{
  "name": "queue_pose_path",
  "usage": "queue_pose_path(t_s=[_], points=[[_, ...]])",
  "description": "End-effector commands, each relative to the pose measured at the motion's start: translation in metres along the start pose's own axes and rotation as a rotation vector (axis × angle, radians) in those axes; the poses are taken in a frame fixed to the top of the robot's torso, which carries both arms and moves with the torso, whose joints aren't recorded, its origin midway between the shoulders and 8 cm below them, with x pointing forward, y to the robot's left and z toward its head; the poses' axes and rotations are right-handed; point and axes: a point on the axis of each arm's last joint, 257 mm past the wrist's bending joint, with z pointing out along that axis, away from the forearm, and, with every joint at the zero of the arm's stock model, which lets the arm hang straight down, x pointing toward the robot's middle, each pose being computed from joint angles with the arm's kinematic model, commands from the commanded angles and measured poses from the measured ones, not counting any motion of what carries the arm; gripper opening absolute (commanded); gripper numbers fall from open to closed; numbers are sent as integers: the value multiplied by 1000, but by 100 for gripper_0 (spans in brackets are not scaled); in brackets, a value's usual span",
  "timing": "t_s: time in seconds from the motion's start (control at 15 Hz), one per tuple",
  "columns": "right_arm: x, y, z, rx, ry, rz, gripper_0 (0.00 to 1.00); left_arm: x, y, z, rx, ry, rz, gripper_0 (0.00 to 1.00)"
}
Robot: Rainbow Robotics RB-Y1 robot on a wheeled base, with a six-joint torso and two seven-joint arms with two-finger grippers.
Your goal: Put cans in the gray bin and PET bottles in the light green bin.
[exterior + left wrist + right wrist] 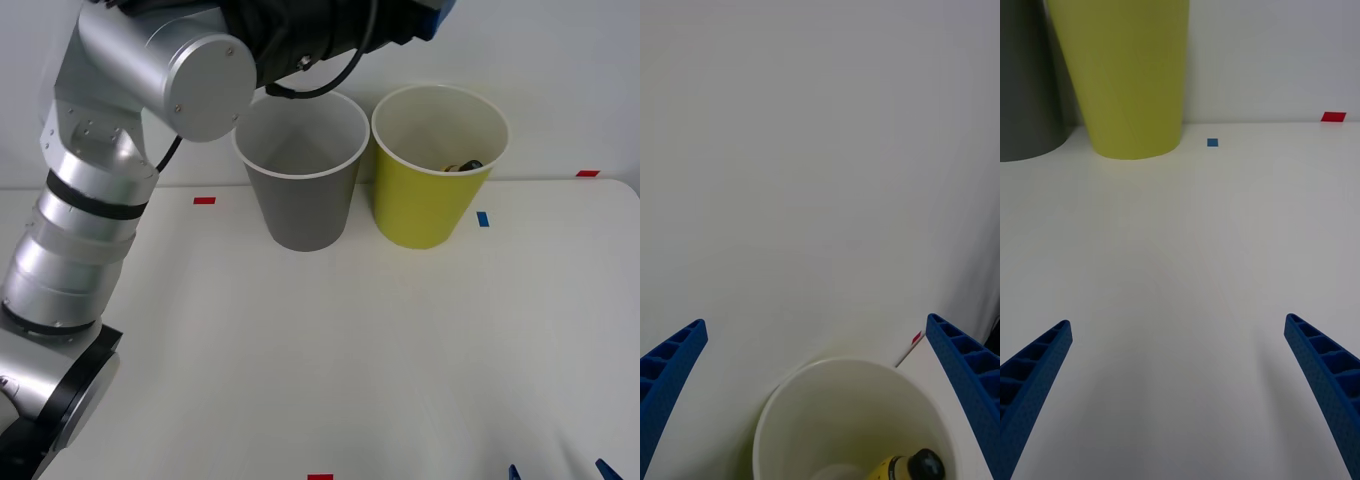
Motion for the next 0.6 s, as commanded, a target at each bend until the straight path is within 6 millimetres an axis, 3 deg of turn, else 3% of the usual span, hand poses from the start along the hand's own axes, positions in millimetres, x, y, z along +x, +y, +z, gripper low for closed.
queue_pose_path(t_s=[0.07, 0.33, 0.47, 0.6], points=[[0, 0, 0, 0, 0, 0, 99, 13, 61, -65, -126, -45, 13, 100], [0, 0, 0, 0, 0, 0, 99, 35, 105, -126, -262, -66, 34, 100], [0, 0, 0, 0, 0, 0, 99, 48, 114, -156, -312, -74, 42, 100], [0, 0, 0, 0, 0, 0, 99, 71, 108, -183, -336, -61, 27, 100]])
